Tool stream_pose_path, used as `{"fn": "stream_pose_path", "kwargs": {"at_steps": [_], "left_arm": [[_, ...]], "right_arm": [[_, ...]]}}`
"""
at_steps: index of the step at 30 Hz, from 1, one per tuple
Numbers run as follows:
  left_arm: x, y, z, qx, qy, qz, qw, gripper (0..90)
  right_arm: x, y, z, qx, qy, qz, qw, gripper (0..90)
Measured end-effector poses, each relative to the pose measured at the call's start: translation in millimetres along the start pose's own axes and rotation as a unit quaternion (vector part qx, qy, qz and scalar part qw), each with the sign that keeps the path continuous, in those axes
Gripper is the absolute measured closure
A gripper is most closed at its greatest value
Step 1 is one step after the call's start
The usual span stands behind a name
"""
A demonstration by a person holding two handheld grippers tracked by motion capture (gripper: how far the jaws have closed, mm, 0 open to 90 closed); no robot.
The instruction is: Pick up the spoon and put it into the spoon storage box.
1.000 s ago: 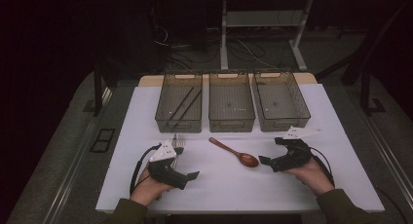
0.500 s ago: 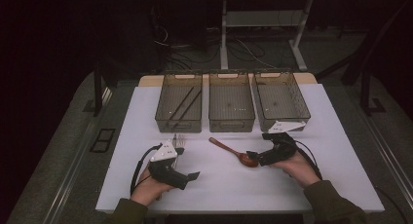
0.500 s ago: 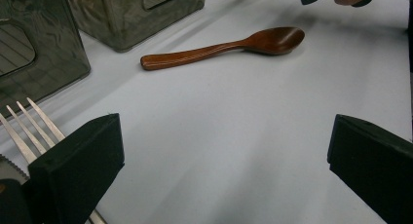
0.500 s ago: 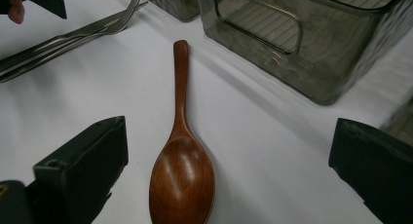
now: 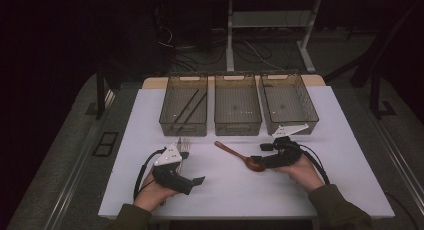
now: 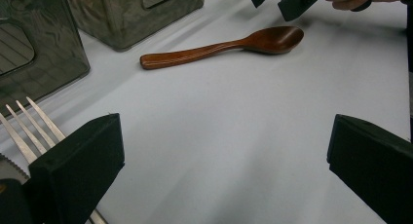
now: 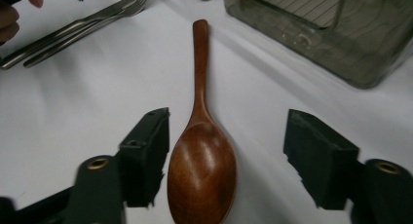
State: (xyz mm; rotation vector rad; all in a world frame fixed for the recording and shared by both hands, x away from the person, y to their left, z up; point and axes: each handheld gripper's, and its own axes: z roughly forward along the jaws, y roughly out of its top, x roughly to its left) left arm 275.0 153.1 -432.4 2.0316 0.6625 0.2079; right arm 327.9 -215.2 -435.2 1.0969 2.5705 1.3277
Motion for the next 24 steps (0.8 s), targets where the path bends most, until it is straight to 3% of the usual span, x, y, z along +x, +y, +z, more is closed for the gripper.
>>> {"fn": "stream_pose_path", "kwargs": {"at_steps": [6,24], "left_arm": [[0.0,-0.3,0.0,0.0,0.0,0.0,1.0,0.0],[-1.3,-0.3,0.6,0.001,-0.004,0.0,1.0,1.0]], "right_arm": [[3.0,-2.7,5.1,0.027,0.008,-0.01,0.9995,44.6],[10.5,-9.3,13.9,0.06,0.008,-0.025,0.9978,53.3]]}}
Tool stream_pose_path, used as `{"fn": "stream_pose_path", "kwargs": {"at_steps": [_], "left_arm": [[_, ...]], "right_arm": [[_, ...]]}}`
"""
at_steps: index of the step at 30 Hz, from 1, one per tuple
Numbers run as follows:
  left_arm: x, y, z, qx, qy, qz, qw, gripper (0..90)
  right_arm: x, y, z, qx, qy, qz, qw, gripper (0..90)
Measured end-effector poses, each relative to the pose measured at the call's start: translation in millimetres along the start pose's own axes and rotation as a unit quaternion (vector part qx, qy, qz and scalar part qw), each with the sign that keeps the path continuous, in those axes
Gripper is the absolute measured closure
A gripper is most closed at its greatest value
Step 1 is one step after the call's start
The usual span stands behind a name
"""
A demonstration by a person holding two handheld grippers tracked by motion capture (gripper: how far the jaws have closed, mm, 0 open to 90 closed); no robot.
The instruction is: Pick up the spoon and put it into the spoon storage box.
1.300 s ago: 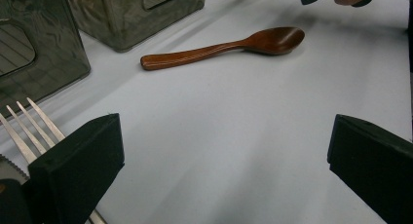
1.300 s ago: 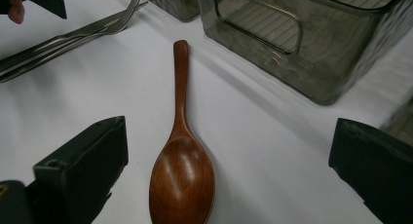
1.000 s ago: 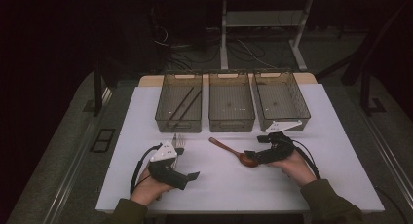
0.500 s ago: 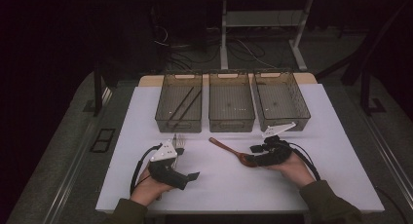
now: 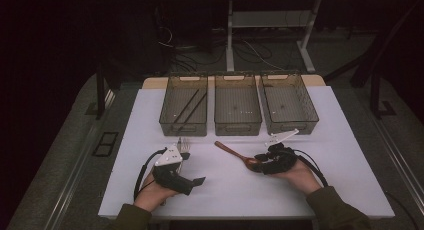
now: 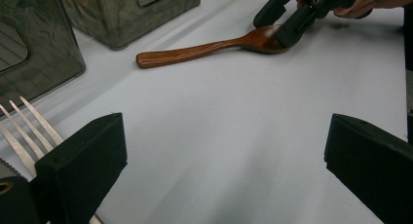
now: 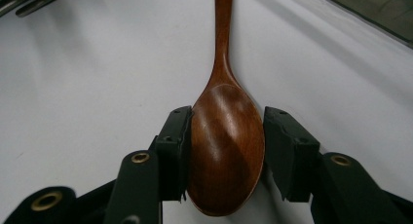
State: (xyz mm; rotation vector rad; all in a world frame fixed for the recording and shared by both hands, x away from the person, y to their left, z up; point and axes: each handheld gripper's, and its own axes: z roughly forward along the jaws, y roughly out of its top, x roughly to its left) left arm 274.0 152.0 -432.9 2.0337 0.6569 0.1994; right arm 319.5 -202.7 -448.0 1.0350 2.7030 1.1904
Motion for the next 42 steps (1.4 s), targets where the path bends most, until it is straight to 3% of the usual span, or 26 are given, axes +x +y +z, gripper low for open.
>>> {"fn": "stream_pose_path", "kwargs": {"at_steps": [9,18,25,42], "left_arm": [[0.0,-0.1,0.1,0.0,0.0,0.0,1.0,1.1],[0.0,-0.2,0.3,0.002,0.0,0.001,1.0,1.1],[0.0,-0.3,0.4,0.002,0.0,0.001,1.0,1.1],[0.0,-0.3,0.3,0.002,0.0,0.002,1.0,1.1]], "right_arm": [[9.0,-0.5,1.6,0.01,-0.017,-0.036,0.9992,56.9],[16.6,-1.2,3.1,0.017,-0.008,-0.056,0.9982,69.0],[18.0,-1.4,3.5,0.02,-0.005,-0.056,0.9982,75.9],[17.2,-1.6,2.7,0.02,-0.002,-0.048,0.9987,78.9]]}}
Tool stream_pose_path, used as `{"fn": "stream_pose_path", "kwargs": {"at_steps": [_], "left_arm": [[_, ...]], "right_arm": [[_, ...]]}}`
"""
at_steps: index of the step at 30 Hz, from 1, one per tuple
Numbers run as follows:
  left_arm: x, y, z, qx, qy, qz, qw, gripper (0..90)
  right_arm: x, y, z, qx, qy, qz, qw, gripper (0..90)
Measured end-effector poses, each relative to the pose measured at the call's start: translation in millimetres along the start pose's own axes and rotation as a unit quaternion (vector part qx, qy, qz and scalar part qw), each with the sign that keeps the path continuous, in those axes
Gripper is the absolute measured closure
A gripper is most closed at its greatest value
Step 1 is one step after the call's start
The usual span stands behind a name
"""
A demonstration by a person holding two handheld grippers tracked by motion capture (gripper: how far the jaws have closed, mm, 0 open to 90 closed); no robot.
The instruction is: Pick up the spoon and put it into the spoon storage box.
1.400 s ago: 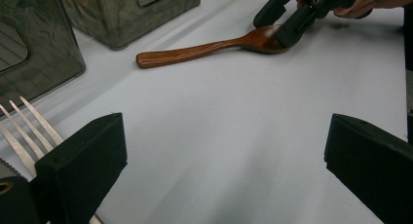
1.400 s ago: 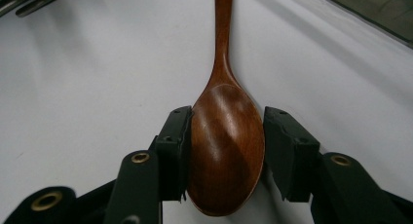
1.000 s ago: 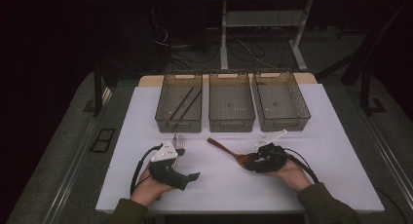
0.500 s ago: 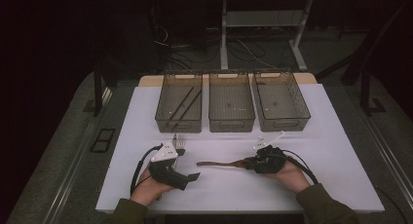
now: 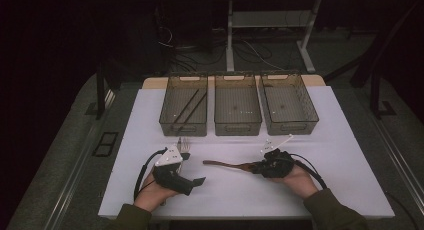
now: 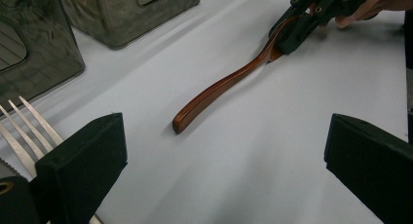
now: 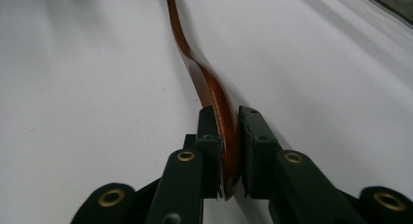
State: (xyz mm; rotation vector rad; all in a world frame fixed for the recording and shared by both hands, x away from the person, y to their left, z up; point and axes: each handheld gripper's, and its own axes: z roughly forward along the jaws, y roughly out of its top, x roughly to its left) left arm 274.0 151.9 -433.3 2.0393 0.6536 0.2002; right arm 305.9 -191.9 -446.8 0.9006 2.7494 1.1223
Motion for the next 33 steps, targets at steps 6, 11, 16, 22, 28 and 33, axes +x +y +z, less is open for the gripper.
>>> {"fn": "stream_pose_path", "kwargs": {"at_steps": [6,11,16,22,28,33], "left_arm": [[0.2,-0.1,-0.1,-0.001,0.0,-0.001,1.0,1.1],[0.1,-0.1,0.0,-0.001,0.0,-0.001,1.0,1.1],[0.2,-0.2,0.1,0.0,0.0,0.0,1.0,1.1],[0.5,-0.4,0.2,0.0,-0.001,-0.001,1.0,1.1],[0.8,-0.7,0.2,-0.002,-0.001,-0.001,1.0,1.1],[1.4,-1.3,1.0,-0.001,-0.001,0.002,1.0,0.9]], "right_arm": [[-1.3,0.1,-1.5,-0.004,-0.007,0.0,1.0,79.1],[-3.7,0.3,-5.8,-0.012,-0.014,0.004,0.9998,79.1],[-7.6,0.4,-12.8,-0.024,-0.019,0.009,0.9995,79.1],[-13.5,-0.4,-22.9,-0.04,-0.026,0.02,0.9987,79.1],[-19.7,-1.5,-34.6,-0.056,-0.036,0.029,0.9974,79.1],[-26.5,0.8,-46.9,-0.072,-0.048,0.044,0.9953,79.1]]}}
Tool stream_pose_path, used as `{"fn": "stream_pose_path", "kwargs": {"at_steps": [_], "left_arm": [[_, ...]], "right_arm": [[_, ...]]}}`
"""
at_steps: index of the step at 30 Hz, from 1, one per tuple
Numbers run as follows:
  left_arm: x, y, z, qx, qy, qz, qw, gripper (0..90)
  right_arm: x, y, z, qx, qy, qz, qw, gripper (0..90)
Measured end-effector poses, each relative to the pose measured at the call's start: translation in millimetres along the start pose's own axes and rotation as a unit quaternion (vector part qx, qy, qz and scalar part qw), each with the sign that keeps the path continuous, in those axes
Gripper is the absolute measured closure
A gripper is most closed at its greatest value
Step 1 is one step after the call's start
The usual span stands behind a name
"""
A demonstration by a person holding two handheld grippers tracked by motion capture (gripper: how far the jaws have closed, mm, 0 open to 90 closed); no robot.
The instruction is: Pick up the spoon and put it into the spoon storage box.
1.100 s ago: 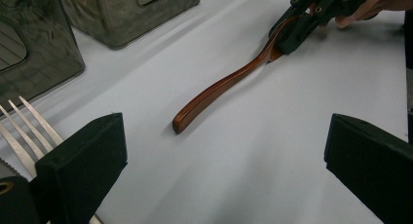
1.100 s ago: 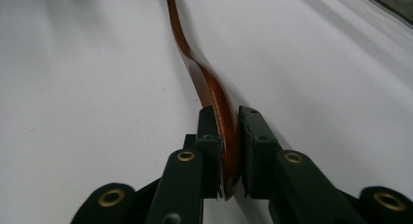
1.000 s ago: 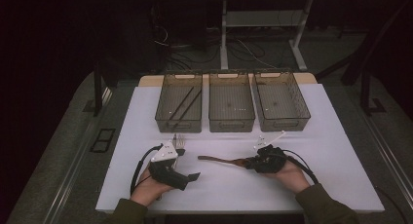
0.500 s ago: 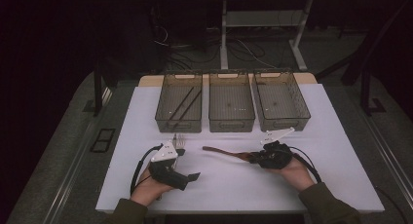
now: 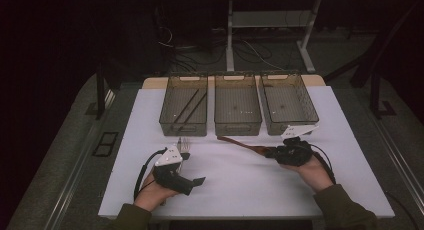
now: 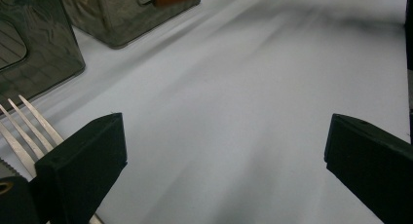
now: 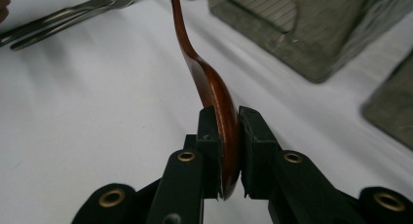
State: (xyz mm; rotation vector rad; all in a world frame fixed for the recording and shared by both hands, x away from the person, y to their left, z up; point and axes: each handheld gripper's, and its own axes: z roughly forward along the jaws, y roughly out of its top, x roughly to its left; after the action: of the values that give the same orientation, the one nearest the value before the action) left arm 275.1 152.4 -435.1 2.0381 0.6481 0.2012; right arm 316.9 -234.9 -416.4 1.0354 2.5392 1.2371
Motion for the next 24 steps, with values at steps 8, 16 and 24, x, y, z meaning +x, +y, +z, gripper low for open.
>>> {"fn": "stream_pose_path", "kwargs": {"at_steps": [8,16,24], "left_arm": [[0.5,-0.1,-0.9,-0.004,-0.001,-0.005,1.0,0.0],[0.9,0.1,-1.6,-0.009,0.004,-0.006,0.9999,0.0],[0.1,0.5,-1.6,-0.008,0.002,-0.004,1.0,0.0]], "right_arm": [[-7.0,13.5,-19.6,-0.028,-0.018,0.005,0.9994,79.1],[-18.6,37.5,-30.3,-0.047,-0.038,0.007,0.9982,79.2],[-30.7,66.0,-26.1,-0.052,-0.072,0.022,0.9958,79.2]]}}
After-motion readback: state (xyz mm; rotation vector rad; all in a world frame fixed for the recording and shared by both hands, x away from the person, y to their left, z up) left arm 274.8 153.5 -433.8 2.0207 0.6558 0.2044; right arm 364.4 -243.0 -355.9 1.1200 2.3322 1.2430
